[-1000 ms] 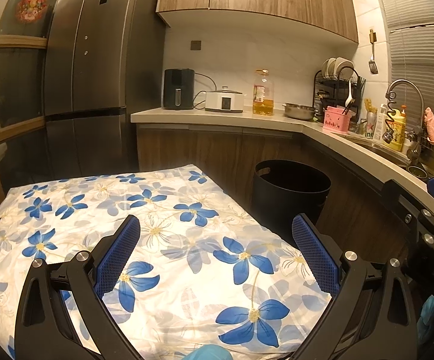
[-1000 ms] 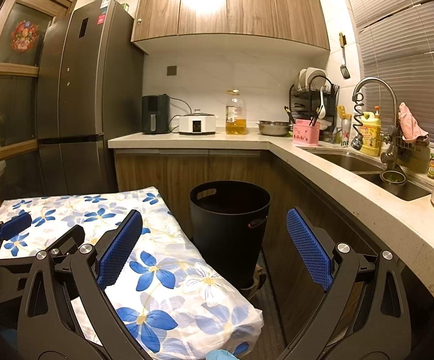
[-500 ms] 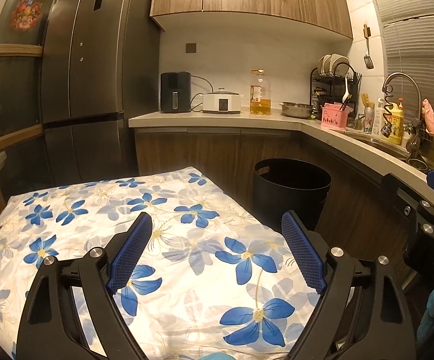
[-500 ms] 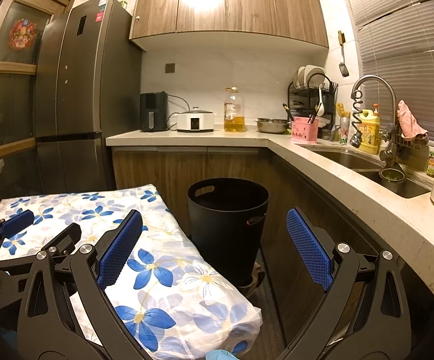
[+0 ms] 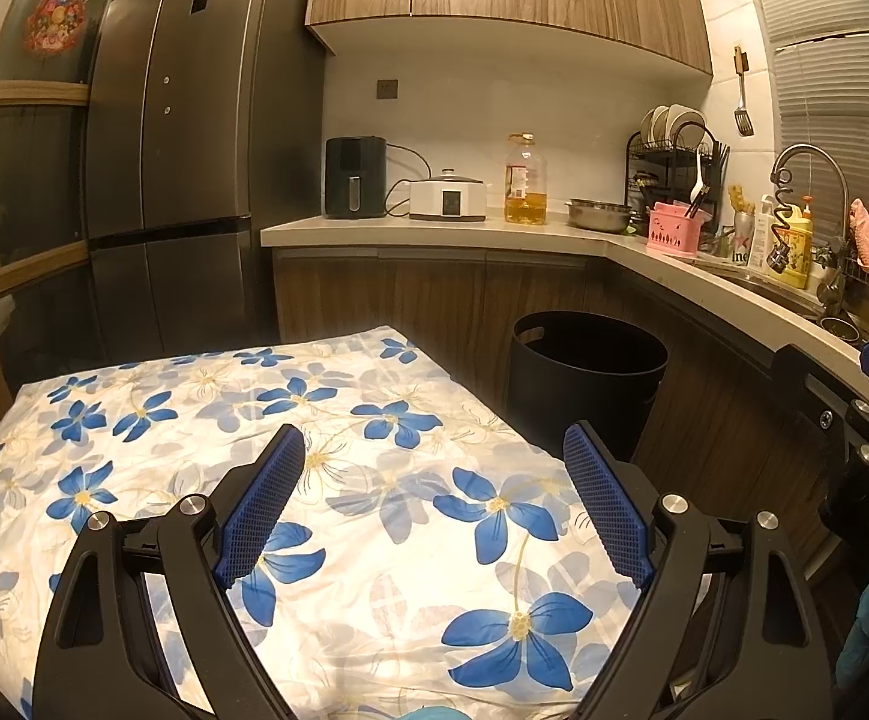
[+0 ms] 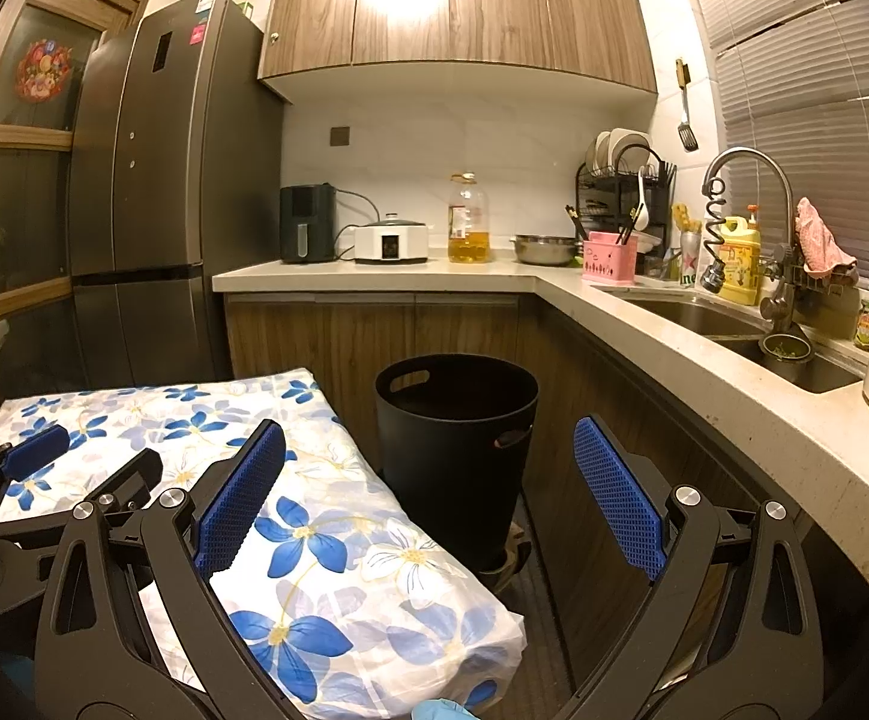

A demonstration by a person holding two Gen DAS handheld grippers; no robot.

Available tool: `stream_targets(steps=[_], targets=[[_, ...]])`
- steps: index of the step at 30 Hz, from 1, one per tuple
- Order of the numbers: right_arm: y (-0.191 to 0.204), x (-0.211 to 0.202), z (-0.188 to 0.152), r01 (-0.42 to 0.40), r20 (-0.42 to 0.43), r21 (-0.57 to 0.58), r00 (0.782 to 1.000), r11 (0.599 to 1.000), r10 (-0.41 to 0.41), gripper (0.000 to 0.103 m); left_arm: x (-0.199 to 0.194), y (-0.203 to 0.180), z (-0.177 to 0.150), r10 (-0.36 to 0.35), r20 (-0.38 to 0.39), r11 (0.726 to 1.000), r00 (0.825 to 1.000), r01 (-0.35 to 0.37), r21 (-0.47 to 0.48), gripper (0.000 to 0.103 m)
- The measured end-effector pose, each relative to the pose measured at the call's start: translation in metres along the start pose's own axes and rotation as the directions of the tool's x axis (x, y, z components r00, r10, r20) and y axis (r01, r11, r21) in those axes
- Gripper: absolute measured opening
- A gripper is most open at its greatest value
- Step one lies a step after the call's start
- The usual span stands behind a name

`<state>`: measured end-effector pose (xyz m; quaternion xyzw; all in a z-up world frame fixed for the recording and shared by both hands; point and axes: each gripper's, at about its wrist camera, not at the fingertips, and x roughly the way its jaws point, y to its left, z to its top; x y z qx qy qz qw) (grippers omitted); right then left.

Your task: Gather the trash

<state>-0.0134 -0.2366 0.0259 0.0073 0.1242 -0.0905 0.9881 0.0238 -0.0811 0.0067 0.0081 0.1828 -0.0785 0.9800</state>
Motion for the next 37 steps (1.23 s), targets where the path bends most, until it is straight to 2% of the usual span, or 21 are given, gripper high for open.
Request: stream_targets(steps=[23, 28, 30, 37], targets=[[0.0005, 0.0002, -0.001, 0.002, 0.003, 0.002, 1.0, 1.0, -0.002, 0.096, 0.001, -0.0041, -0.0047, 0.011, -0.008, 1.0, 1.0, -0.011, 0.002, 0.086], [0.0006, 0.0005, -0.0009, 0.002, 0.005, 0.002, 1.0, 1.0, -0.002, 0.096, 0.0002, -0.0045, -0.006, 0.016, -0.01, 1.0, 1.0, -0.016, 0.002, 0.09], [0.0007, 0.001, -0.001, 0.002, 0.006, 0.002, 1.0, 1.0, -0.002, 0.096, 0.0007, -0.004, -0.005, 0.021, -0.012, 1.0, 1.0, -0.021, 0.0, 0.096], [0.0016, -0.0007, 0.0001, 0.003, 0.008, 0.003, 1.0, 1.0, -0.003, 0.096, -0.0004, 0.002, -0.001, 0.014, -0.025, 0.999, 1.0, -0.014, -0.034, 0.097]])
